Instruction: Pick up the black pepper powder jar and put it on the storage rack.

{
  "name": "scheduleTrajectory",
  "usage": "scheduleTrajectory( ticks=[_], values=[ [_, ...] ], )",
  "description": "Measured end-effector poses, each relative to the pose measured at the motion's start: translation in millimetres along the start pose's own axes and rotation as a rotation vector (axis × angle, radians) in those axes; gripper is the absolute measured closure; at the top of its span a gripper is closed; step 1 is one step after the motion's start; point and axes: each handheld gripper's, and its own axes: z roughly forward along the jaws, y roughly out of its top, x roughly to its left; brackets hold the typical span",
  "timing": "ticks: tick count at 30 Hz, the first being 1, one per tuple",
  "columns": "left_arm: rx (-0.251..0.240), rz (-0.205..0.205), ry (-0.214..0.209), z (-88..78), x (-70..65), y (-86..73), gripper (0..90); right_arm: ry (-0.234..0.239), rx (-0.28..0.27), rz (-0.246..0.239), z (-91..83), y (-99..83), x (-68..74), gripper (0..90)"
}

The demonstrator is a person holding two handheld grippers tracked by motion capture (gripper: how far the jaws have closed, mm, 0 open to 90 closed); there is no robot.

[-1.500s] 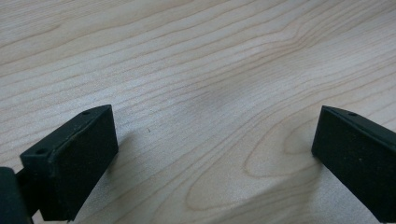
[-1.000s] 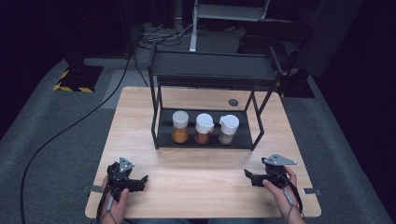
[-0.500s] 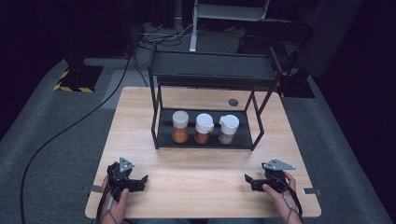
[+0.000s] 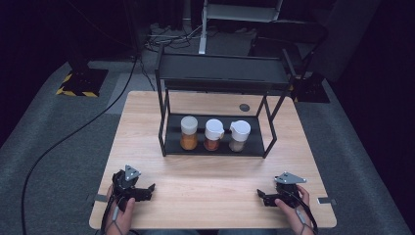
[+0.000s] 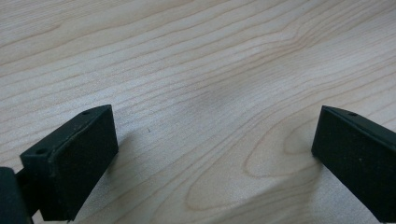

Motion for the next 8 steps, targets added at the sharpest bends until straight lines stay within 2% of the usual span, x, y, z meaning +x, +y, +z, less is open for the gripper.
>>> scheduleTrajectory(
  ticks=[8],
  values=[
    [0.0,0.0,0.0,0.0,0.0,0.0,0.0,0.008,0.002,-0.003,0.4,0.1,-0.4,1.5]
  ],
)
